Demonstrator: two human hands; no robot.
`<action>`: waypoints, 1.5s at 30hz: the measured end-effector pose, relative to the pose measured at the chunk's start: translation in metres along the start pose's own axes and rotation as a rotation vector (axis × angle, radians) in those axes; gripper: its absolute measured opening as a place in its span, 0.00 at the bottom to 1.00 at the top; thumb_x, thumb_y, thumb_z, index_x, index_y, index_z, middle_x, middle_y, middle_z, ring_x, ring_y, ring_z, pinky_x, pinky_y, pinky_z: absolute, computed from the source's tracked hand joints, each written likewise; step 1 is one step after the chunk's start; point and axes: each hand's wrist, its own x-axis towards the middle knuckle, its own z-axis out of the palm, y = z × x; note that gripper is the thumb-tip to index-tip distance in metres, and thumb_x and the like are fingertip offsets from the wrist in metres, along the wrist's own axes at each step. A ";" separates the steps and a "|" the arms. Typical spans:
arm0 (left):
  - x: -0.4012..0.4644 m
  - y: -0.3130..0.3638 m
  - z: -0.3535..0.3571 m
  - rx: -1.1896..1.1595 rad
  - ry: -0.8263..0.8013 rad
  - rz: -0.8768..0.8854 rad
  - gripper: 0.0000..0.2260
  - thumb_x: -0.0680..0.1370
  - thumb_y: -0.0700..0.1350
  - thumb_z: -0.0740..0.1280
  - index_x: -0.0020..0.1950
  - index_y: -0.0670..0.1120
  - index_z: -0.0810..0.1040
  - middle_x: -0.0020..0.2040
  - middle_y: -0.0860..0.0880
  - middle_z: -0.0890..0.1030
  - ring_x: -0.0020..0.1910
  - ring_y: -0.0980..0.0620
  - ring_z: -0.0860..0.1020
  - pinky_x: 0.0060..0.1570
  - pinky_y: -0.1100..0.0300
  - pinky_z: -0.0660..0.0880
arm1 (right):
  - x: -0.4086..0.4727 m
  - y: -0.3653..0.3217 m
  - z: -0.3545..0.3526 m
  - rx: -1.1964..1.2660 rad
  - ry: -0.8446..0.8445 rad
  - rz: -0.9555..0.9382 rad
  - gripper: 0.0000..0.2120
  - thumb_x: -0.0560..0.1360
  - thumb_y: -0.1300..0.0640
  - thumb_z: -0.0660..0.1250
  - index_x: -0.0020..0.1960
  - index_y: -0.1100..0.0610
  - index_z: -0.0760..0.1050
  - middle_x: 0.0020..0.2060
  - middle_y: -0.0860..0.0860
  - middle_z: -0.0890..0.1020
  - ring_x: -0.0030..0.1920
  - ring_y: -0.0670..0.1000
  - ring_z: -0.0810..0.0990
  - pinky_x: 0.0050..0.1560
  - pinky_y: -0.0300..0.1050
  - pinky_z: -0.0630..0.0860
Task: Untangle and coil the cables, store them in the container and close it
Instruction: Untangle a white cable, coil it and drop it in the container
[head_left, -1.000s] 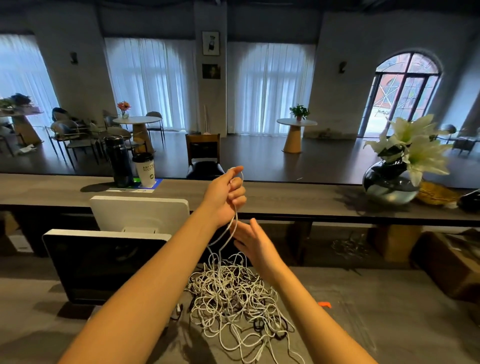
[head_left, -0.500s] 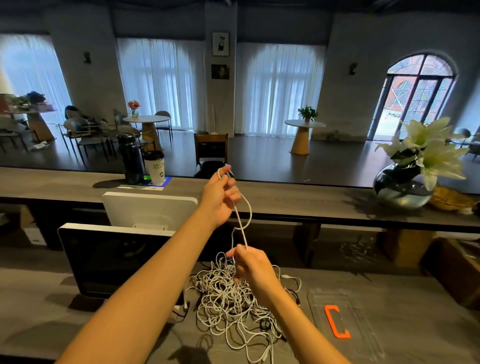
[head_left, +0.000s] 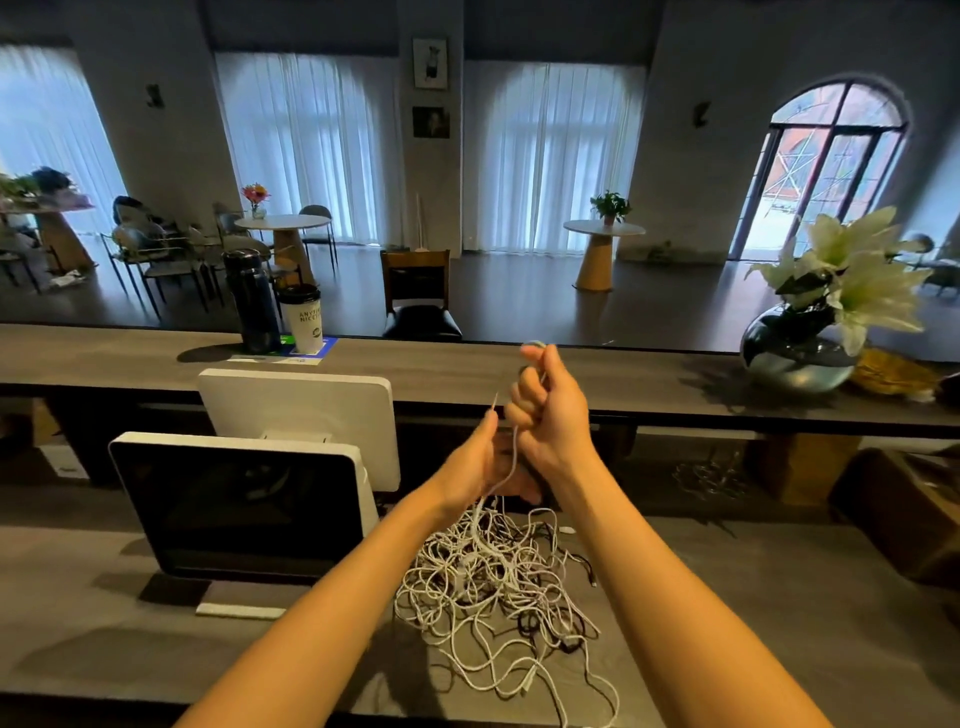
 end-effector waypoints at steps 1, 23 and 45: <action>-0.002 -0.004 -0.001 0.075 -0.030 -0.005 0.33 0.84 0.61 0.42 0.55 0.42 0.81 0.35 0.40 0.79 0.37 0.45 0.80 0.46 0.55 0.78 | 0.005 -0.005 -0.001 0.023 0.017 -0.013 0.17 0.85 0.49 0.53 0.47 0.57 0.74 0.22 0.45 0.61 0.21 0.43 0.55 0.20 0.36 0.52; -0.016 -0.009 -0.005 0.417 0.373 0.016 0.27 0.86 0.54 0.52 0.32 0.47 0.77 0.20 0.54 0.66 0.21 0.57 0.63 0.30 0.58 0.60 | -0.067 0.038 -0.060 -0.693 0.282 -0.104 0.12 0.83 0.61 0.58 0.58 0.54 0.80 0.54 0.50 0.84 0.54 0.44 0.81 0.55 0.37 0.76; -0.076 -0.070 0.006 0.338 0.155 -0.016 0.20 0.85 0.46 0.57 0.35 0.53 0.77 0.27 0.55 0.65 0.28 0.56 0.62 0.31 0.63 0.64 | -0.107 0.013 -0.159 -1.234 0.450 0.080 0.11 0.80 0.54 0.66 0.41 0.55 0.81 0.33 0.53 0.78 0.34 0.49 0.73 0.37 0.44 0.68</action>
